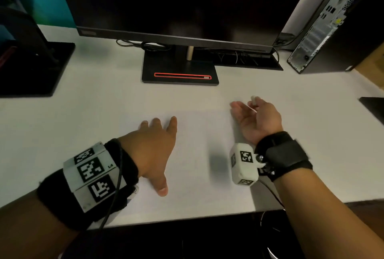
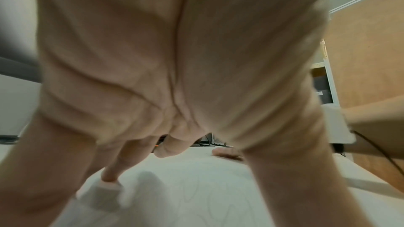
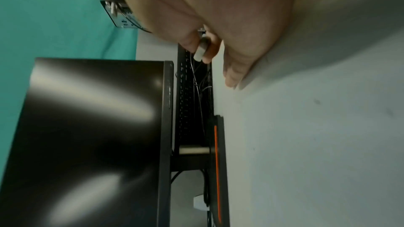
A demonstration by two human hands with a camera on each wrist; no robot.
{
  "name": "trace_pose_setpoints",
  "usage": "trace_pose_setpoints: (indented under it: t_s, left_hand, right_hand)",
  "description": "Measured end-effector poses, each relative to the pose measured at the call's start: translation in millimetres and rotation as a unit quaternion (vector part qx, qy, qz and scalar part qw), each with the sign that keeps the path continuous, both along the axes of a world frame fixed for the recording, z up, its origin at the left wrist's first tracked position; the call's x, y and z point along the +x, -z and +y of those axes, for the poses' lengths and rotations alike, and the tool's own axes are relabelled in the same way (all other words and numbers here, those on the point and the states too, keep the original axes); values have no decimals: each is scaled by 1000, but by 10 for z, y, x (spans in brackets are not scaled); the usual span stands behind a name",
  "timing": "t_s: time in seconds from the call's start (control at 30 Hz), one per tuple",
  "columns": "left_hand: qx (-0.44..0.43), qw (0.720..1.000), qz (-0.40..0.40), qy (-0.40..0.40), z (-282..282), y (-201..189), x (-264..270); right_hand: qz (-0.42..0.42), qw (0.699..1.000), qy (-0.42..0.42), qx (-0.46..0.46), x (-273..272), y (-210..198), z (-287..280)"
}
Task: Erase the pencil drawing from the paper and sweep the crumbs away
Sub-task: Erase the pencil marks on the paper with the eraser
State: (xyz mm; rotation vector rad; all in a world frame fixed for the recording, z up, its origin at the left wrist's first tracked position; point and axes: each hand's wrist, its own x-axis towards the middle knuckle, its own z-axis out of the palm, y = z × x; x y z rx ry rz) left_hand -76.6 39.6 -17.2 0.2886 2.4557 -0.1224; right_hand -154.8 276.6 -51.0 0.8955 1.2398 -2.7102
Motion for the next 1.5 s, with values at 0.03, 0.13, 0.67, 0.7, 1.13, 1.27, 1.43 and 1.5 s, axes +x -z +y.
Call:
trace_pose_setpoints:
  t_s: [0.03, 0.13, 0.67, 0.7, 1.13, 1.27, 1.43, 1.5]
  left_hand:
    - [-3, 1000, -1, 0, -2, 5, -2]
    - [-15, 1000, -9, 4, 12, 6, -16]
    - [-27, 999, -6, 37, -38, -2, -14]
    - [-27, 999, -8, 35, -33, -9, -12]
    - [2, 999, -17, 29, -63, -30, -4]
    - [8, 999, -22, 27, -75, -4, -17]
    - [8, 999, -23, 30, -98, -4, -12]
    - [13, 999, -38, 21, -102, -11, -1]
  right_hand:
    - [14, 1000, 22, -2, 13, -26, 81]
    - [24, 997, -69, -30, 237, -95, 22]
    - [-22, 961, -272, 34, 469, -141, -179]
    - [-33, 946, -320, 39, 470, -111, -300]
    - [0, 987, -159, 7, 221, -159, 170]
    - [-92, 914, -389, 65, 698, -123, 180]
    - [-12, 992, -115, 47, 517, -153, 472]
    - [5, 979, -189, 77, 593, -226, 347]
